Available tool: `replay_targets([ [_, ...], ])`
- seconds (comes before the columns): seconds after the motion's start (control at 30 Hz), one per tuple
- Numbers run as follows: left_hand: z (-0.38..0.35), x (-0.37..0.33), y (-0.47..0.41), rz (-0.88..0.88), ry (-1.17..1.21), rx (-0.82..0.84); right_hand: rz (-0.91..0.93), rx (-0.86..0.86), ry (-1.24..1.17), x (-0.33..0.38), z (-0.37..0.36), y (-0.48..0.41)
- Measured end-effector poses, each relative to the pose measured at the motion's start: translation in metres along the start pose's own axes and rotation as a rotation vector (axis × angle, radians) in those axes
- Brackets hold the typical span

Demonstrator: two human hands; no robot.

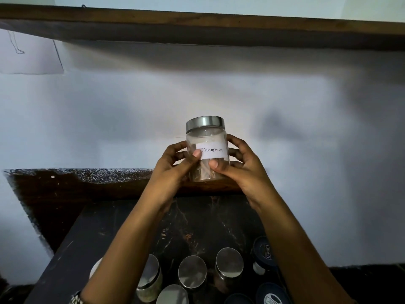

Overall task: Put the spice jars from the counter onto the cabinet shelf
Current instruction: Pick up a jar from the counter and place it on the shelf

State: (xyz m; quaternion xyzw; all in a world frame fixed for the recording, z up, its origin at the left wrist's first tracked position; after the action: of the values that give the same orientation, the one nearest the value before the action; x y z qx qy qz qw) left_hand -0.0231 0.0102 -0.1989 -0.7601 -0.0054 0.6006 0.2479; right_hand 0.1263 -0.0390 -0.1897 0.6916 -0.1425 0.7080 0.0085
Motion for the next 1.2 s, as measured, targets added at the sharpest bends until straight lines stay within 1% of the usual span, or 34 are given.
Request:
replay_targets([
  [0.17,-0.005,0.001,0.003,-0.029,-0.014,0.078,0.037,-0.034,0.076,0.006,0.000,0.006],
  [0.23,-0.004,-0.002,0.003,-0.048,0.005,0.092,0.028,0.000,0.044,0.008,0.003,0.006],
  [0.33,-0.003,-0.009,0.002,-0.083,-0.001,0.119,-0.018,0.088,-0.095,0.009,0.007,0.005],
  [0.4,-0.004,-0.017,0.001,-0.117,-0.027,0.139,-0.028,0.123,-0.143,0.013,0.008,0.005],
  [0.5,-0.005,-0.035,-0.001,-0.187,-0.084,0.147,0.004,0.148,-0.119,0.026,0.005,0.001],
  [0.6,-0.002,-0.063,-0.005,-0.272,-0.160,0.148,0.072,0.153,-0.065,0.053,-0.001,-0.003],
  [0.73,0.011,-0.104,-0.012,-0.391,-0.293,0.095,0.161,0.150,0.090,0.091,-0.014,-0.007],
  [0.83,0.021,-0.140,-0.018,-0.509,-0.307,0.054,0.247,0.154,0.150,0.125,-0.029,-0.010],
  [0.93,0.041,-0.181,-0.028,-0.622,-0.317,-0.012,0.370,0.158,0.174,0.165,-0.054,-0.020],
  [1.03,0.067,-0.215,-0.047,-0.668,-0.301,-0.057,0.439,0.150,0.162,0.201,-0.084,-0.039],
  [1.2,0.113,-0.260,-0.084,-0.674,-0.249,-0.098,0.451,0.204,0.146,0.246,-0.142,-0.089],
])
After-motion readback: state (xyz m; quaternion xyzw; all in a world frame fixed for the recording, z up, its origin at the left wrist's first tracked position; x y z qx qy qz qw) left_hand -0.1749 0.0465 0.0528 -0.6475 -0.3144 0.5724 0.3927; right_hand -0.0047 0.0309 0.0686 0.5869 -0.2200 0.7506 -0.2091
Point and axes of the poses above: each hand's wrist, its own y-axis away from the middle knuckle, its own z-axis out of the back of the hand, x = y × z, the point moved 5 cm from there along -y, towards the middle knuckle, and after that the axes turned 10 degrees about -z, right-handed, at the moved point
